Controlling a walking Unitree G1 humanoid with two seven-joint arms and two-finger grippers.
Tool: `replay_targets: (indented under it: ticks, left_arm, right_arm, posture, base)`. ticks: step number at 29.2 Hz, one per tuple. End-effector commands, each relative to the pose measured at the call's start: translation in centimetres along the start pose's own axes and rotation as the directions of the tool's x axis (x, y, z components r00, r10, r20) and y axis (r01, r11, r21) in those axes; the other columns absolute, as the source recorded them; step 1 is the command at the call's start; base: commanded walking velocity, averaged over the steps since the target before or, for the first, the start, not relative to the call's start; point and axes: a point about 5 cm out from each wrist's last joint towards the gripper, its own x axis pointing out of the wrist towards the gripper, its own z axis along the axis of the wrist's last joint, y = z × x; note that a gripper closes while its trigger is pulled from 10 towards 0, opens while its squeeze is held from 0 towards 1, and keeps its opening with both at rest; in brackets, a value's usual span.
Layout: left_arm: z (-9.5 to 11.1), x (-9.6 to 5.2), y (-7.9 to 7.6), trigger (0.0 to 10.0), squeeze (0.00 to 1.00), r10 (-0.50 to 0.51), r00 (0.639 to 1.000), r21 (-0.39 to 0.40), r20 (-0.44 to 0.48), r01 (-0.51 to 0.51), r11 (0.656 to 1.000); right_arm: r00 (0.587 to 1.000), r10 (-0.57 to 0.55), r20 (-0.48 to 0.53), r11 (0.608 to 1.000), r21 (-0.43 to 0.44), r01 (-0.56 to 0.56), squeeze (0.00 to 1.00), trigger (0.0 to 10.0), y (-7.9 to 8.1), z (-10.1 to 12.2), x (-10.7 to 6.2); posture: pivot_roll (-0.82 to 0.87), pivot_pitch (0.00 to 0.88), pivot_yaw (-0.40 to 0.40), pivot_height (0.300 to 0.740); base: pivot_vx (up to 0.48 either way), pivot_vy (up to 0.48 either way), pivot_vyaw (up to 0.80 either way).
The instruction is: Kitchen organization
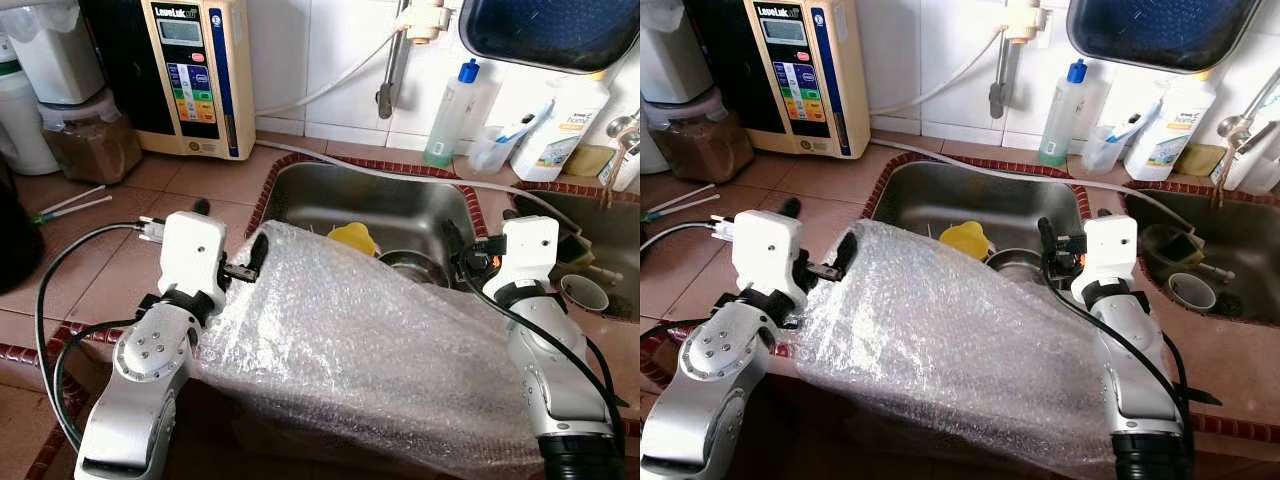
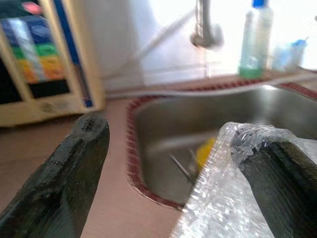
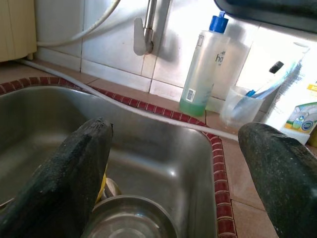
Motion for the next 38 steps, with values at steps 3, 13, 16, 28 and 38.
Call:
replay_targets:
  ticks: [3,13,16,28,38]
  left_arm:
    - [0.4,0.5,-0.7,10.0,0.0,-0.13,0.991,-0.001,-0.025,0.13,0.992]
    - [0.1,1.7,0.8,10.0,0.0,-0.15,0.986,-0.021,-0.076,0.149,0.989]
    - [-0.2,1.9,0.4,10.0,0.0,-0.169,0.982,-0.033,-0.086,0.166,0.986]
    - [-1.2,2.2,-0.4,10.0,0.0,-0.193,0.975,-0.056,-0.113,0.188,0.981]
    - [-1.9,2.7,-1.1,10.0,0.0,-0.205,0.971,-0.094,-0.122,0.194,0.976]
  right_arm:
    - [1.0,0.008,-0.013,1.0,-0.011,-0.008,0.0,10.0,-0.4,-0.1,0.2]
    - [0.941,0.331,0.067,0.929,0.154,-0.337,0.0,10.0,3.6,2.0,0.6]
    - [0.91,0.406,0.088,0.888,0.199,-0.415,0.0,10.0,4.8,2.4,0.5]
    - [0.753,0.653,0.075,0.683,0.372,-0.629,0.0,10.0,8.9,1.8,-0.3]
    - [0.712,0.698,0.08,0.612,0.451,-0.65,0.0,10.0,11.8,1.3,1.6]
  posture:
    - [0.09,0.0,-0.046,0.74]
    - [0.09,0.0,-0.045,0.74]
    - [0.08,0.0,-0.044,0.74]
    - [0.08,0.0,-0.038,0.74]
    - [0.09,0.0,-0.032,0.74]
  base:
    - [0.0,0.0,0.0]
    - [0.0,0.0,0.0]
    - [0.0,0.0,0.0]
    - [0.0,0.0,0.0]
    - [0.0,0.0,0.0]
